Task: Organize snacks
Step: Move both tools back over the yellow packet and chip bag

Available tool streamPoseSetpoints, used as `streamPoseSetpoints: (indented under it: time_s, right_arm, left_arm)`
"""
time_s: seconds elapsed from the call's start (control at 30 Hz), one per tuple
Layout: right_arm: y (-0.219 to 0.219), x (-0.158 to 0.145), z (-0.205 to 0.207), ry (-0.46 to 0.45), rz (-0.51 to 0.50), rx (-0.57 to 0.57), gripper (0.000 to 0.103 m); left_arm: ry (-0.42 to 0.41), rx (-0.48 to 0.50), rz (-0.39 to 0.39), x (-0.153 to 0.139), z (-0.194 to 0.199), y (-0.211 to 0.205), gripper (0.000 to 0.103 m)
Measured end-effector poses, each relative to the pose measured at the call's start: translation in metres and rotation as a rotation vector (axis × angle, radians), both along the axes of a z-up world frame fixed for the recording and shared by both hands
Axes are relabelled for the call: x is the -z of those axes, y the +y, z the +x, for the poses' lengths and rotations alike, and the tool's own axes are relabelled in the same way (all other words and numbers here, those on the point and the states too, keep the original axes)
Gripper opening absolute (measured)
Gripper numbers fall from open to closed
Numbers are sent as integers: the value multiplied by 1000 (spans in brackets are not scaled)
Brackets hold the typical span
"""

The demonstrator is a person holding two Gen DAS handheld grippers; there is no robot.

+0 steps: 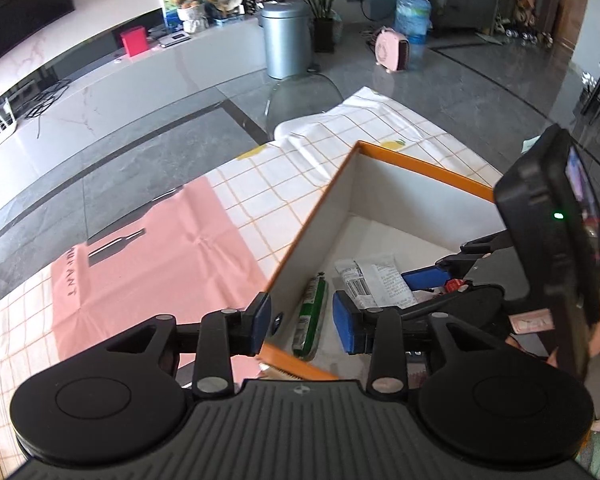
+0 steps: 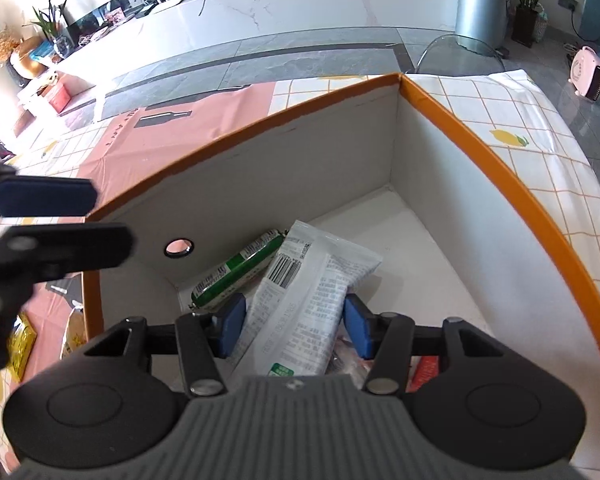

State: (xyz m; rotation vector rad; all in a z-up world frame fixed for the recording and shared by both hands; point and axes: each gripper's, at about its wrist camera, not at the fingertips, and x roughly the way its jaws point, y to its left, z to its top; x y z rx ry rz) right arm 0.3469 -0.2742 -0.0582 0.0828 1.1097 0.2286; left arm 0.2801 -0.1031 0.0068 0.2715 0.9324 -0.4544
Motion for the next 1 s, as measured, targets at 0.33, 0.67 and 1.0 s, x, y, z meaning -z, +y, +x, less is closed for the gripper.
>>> streamPoseSetpoints:
  time_s: [0.33, 0.67, 1.0]
  right_arm:
    - [9, 1, 3, 56, -24, 66, 56]
    - [5, -30, -25, 20, -32, 116, 60]
    - [22, -73, -123, -203, -10, 98, 60]
  left_arm:
    - [-3, -28, 3, -3, -17, 37, 43]
    - [22, -64, -41, -11, -54, 62, 43]
    - [-35, -154, -136, -12, -127, 92, 45]
